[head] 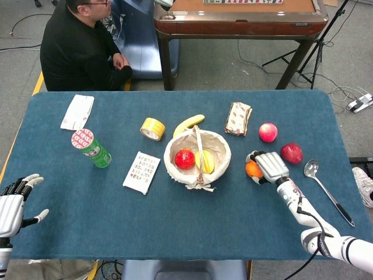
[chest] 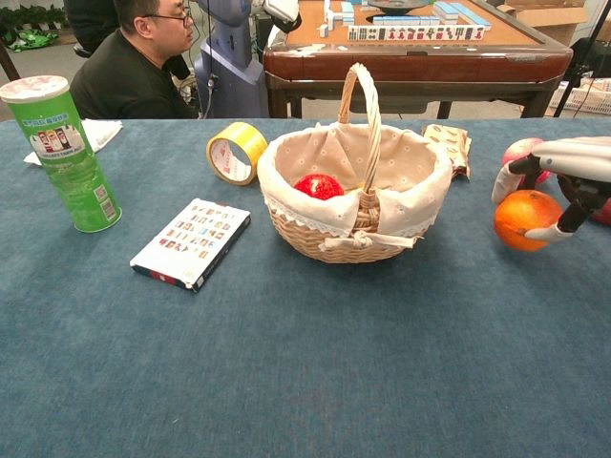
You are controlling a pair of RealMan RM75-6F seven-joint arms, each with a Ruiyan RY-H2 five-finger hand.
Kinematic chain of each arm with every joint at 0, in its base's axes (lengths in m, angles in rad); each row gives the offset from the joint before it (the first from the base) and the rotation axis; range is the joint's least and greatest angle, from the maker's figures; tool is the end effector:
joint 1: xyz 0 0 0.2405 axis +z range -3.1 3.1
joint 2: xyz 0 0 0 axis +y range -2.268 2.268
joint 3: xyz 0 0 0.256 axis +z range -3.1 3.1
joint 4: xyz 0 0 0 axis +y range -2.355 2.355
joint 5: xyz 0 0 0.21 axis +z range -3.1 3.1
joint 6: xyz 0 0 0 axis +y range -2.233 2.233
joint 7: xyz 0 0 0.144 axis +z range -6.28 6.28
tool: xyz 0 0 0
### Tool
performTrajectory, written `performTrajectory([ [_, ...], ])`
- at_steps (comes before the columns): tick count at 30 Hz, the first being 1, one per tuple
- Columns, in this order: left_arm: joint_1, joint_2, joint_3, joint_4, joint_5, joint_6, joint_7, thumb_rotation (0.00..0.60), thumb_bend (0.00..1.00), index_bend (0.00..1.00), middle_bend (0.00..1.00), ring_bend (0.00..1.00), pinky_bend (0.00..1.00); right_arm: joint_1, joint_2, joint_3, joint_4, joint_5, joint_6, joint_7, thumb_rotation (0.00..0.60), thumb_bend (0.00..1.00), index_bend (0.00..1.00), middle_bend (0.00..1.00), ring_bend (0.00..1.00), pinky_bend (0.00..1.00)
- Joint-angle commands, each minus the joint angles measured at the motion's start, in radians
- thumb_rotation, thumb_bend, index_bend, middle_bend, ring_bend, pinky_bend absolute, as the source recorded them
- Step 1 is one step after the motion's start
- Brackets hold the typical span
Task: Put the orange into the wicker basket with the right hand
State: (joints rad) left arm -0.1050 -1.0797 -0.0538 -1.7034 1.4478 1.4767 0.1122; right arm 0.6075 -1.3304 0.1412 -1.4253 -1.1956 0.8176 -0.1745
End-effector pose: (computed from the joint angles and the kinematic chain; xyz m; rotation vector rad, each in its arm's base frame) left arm -0.2990 0.1865 0.1651 -1.3819 -0.8726 -0.8499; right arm -0.2462 -0.3404 0.0464 1.8279 -1.0150 0.6880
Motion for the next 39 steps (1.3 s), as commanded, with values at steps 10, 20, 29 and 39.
performTrajectory([
  [10,0.005,0.003,-0.002,0.000,0.003,0.005,-0.010,0.600,0.17,0.28,0.19,0.17,0.23,0.016,0.165,0.112,-0.223,-0.100,0.099,0.217,0.600,0.35,0.42,0.36,0.38,0.69],
  [20,0.009,0.006,0.000,0.006,0.001,0.006,-0.016,0.600,0.17,0.28,0.19,0.17,0.23,0.128,0.107,0.134,-0.218,-0.019,-0.007,0.173,0.600,0.35,0.35,0.28,0.33,0.65],
  [29,0.012,0.011,-0.001,0.008,-0.003,0.003,-0.023,0.600,0.17,0.28,0.21,0.23,0.23,0.158,0.093,0.122,-0.216,-0.005,-0.025,0.172,0.600,0.35,0.18,0.19,0.21,0.50],
  [39,0.002,0.001,-0.008,0.017,0.001,-0.004,-0.022,0.600,0.17,0.28,0.22,0.25,0.23,0.152,0.121,0.100,-0.219,-0.002,-0.015,0.180,0.600,0.35,0.17,0.18,0.20,0.48],
])
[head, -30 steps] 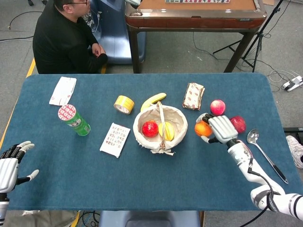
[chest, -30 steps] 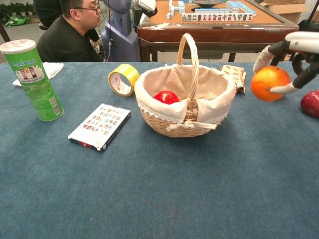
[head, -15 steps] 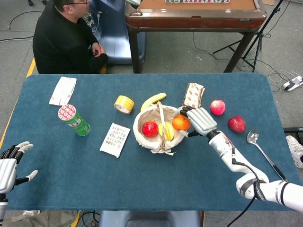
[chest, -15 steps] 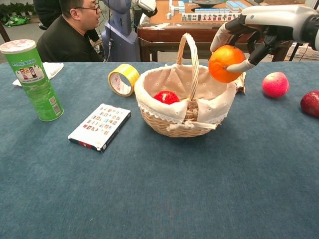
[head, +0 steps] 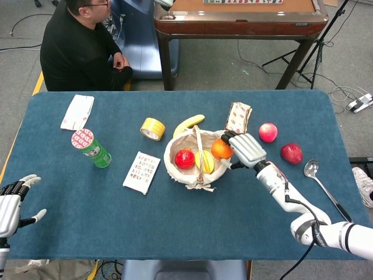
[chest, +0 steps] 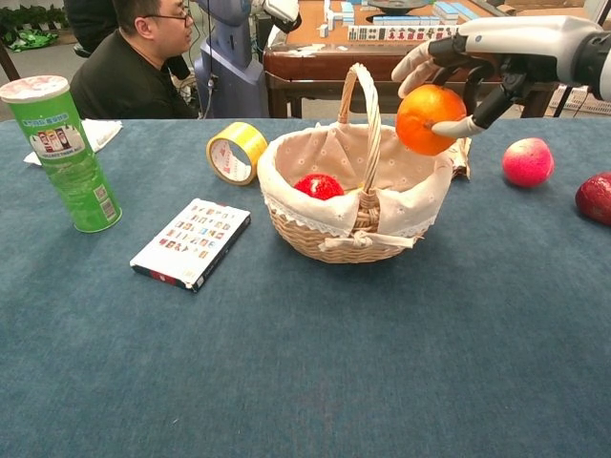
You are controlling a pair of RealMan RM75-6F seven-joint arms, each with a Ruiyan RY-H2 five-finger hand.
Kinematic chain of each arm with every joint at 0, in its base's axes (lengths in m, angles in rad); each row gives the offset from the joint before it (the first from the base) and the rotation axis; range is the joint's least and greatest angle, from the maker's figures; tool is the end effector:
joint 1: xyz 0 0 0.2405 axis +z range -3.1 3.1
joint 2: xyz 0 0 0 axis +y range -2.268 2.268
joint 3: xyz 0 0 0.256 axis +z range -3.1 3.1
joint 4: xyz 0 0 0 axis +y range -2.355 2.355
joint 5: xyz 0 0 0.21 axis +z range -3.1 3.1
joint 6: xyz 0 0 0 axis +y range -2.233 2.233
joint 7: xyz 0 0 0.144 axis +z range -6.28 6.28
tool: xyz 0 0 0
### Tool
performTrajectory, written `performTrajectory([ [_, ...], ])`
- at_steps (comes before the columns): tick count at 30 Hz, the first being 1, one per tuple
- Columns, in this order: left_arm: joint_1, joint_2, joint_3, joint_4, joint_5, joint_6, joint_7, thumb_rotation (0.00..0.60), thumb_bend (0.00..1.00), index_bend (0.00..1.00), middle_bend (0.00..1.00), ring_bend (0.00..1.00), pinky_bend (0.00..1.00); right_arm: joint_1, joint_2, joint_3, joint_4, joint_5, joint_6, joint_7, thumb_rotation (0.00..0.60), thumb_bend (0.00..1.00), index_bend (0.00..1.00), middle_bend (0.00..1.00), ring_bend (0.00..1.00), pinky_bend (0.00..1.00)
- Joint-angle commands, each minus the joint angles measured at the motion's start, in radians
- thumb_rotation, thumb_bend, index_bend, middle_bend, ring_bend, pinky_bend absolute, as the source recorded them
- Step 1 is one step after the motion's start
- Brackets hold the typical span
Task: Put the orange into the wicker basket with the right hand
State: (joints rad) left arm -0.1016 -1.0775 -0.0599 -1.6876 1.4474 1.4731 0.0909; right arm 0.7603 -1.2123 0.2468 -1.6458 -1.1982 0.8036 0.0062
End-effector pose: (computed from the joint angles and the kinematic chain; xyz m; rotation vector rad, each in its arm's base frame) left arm -0.3026 0.1871 0.1677 -1.3749 -0.8750 -0.8524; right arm -0.1374 -0.3650 0.0742 1.8840 -1.0922 1.0488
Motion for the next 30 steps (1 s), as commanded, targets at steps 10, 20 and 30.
performTrajectory([
  [10,0.005,0.001,-0.002,0.005,0.000,0.008,-0.009,0.600,0.17,0.28,0.22,0.25,0.23,0.012,-0.011,-0.020,0.019,-0.005,-0.007,0.003,0.600,0.35,0.08,0.14,0.10,0.37],
  [20,0.003,-0.001,-0.003,0.009,-0.002,0.005,-0.008,0.600,0.17,0.28,0.22,0.25,0.23,-0.060,0.080,-0.047,-0.040,-0.033,0.086,-0.002,0.600,0.35,0.04,0.10,0.04,0.29],
  [30,-0.006,-0.008,-0.008,0.015,-0.003,-0.005,-0.005,0.600,0.17,0.28,0.22,0.24,0.23,-0.256,0.164,-0.140,-0.076,-0.092,0.329,-0.070,0.600,0.35,0.04,0.16,0.11,0.32],
])
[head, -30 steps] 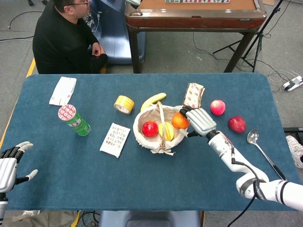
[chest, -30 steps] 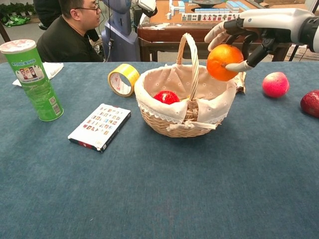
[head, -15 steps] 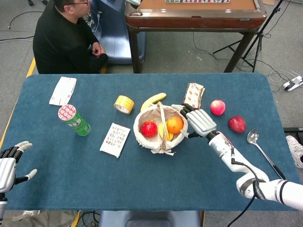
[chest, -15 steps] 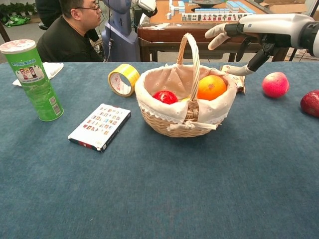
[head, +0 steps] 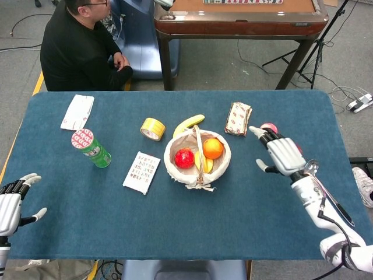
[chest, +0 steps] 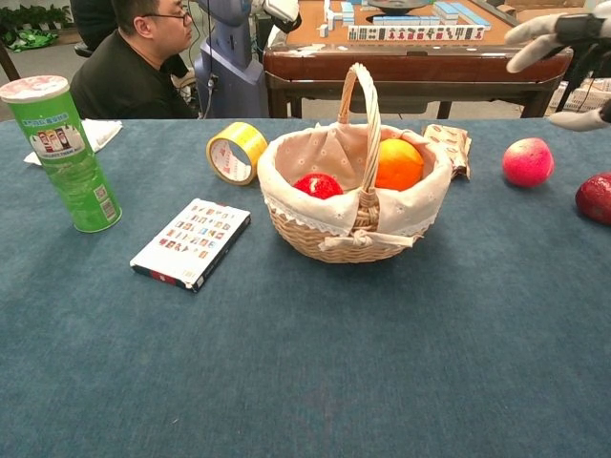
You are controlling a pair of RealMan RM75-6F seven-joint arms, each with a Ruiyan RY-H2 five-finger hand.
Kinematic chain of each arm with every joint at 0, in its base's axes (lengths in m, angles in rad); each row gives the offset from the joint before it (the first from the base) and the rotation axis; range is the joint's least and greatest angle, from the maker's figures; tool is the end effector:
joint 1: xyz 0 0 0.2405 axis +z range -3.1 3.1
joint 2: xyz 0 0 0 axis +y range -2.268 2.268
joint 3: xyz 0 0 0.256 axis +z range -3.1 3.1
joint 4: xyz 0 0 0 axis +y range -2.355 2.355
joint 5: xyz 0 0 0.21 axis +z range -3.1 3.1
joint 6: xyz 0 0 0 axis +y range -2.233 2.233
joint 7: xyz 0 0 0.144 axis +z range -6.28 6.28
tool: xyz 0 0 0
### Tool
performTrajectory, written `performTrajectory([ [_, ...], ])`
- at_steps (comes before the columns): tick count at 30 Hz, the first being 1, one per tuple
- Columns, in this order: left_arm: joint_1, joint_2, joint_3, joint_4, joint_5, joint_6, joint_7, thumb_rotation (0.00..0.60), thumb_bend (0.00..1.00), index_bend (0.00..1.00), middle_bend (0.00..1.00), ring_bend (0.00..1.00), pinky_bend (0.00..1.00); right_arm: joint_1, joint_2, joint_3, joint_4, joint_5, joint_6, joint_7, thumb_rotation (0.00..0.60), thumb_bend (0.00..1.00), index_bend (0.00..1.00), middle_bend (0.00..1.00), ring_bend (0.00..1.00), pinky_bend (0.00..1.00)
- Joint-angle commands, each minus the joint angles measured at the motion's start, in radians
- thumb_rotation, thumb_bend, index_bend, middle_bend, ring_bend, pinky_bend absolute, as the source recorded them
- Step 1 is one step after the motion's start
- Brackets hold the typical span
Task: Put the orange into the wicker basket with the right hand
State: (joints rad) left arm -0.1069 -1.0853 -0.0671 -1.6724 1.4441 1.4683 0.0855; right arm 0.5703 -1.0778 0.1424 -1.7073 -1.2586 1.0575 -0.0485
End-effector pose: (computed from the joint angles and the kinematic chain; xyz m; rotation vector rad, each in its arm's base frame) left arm -0.3041 0.1904 0.1672 -1.3730 -0.8702 -0.8556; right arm -0.2093 -0.3224 0.1295 1.6953 -0.9573 0.9605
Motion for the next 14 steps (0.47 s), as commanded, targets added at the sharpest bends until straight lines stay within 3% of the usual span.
performTrajectory([
  [1,-0.002,0.000,-0.001,-0.001,0.001,-0.001,0.001,0.600,0.17,0.28,0.22,0.24,0.23,-0.085,0.034,-0.044,-0.015,-0.042,0.099,-0.013,0.600,0.35,0.04,0.16,0.11,0.32],
  [14,-0.007,-0.003,-0.002,-0.012,0.005,-0.002,0.013,0.600,0.17,0.28,0.22,0.24,0.23,-0.304,0.047,-0.118,0.016,-0.115,0.330,0.049,0.600,0.35,0.04,0.18,0.14,0.34],
])
